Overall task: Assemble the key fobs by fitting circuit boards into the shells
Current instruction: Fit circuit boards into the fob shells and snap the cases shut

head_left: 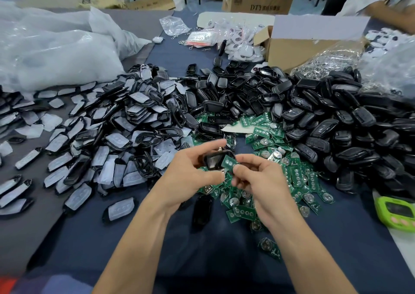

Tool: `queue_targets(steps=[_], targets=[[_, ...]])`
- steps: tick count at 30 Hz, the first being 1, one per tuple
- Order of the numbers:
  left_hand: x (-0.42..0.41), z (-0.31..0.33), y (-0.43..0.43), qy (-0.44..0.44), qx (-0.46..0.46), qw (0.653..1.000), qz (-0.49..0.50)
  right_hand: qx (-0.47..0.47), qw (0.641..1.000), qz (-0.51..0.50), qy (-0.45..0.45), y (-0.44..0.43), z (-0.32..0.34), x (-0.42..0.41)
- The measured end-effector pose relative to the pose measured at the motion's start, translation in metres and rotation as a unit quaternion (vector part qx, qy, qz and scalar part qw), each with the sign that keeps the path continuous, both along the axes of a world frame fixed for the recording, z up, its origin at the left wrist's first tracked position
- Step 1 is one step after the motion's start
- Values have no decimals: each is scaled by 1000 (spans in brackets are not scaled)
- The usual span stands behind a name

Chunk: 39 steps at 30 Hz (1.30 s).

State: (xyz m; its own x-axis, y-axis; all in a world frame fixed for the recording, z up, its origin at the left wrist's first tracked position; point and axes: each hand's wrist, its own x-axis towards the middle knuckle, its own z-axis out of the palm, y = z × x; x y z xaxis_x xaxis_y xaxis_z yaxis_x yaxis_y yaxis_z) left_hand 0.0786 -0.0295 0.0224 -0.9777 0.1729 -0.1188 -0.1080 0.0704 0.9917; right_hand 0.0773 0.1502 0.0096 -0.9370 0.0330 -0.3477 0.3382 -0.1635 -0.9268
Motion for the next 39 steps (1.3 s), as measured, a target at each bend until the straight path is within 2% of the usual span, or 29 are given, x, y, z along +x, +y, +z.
queue_targets(steps=[2, 4, 7, 11, 15, 21, 25, 30, 33, 35, 39], targets=[[2, 0, 3, 18, 20, 999, 31, -129, 990, -20, -55, -4, 0, 2], [3, -3, 7, 12, 51, 996, 71, -176, 981, -22, -76, -6, -1, 4], [4, -8, 11, -30, 89, 990, 107, -101, 992, -58, -41, -8, -2, 7], [0, -5, 8, -59, 65, 986, 139, 34, 996, -59, 61, -2, 3, 5], [0, 2, 8, -73, 23, 991, 108, 109, 985, 8, 132, 0, 13, -2], [2, 4, 8, -70, 1, 992, 100, 252, 954, 26, 159, -4, 16, -1], [5, 1, 6, -36, -5, 997, 73, 264, 951, -4, 158, -9, 19, 2], [4, 0, 3, -22, -92, 990, 102, 292, 938, -44, 183, -7, 25, 4], [6, -2, 3, -7, -135, 985, 110, 270, 939, -41, 208, -3, 31, 2], [7, -3, 4, 1, -136, 985, 107, 261, 940, -10, 219, -4, 35, 0], [7, -1, 8, -11, -82, 994, 69, 290, 929, 29, 227, -7, 37, -2]])
